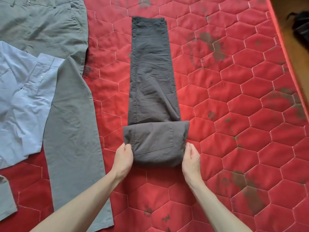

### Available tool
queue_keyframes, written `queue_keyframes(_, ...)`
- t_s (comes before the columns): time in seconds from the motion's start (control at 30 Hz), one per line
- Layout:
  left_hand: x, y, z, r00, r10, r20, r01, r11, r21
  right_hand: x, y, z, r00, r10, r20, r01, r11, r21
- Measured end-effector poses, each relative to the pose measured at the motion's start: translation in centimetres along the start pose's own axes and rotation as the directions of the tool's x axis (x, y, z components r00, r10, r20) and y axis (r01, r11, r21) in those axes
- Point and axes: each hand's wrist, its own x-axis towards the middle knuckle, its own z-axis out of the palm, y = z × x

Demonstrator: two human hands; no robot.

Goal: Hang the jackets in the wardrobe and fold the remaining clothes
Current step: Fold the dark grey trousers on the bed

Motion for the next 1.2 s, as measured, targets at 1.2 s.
queue_keyframes(1.2, 3.6, -3.4, -5.5, 0.51, 0.636, 0.58, -0.61, -0.209, 0.765, 5.8, 2.8, -6.9, 0.496, -0.532, 0.686, 0.85, 0.136, -0.509)
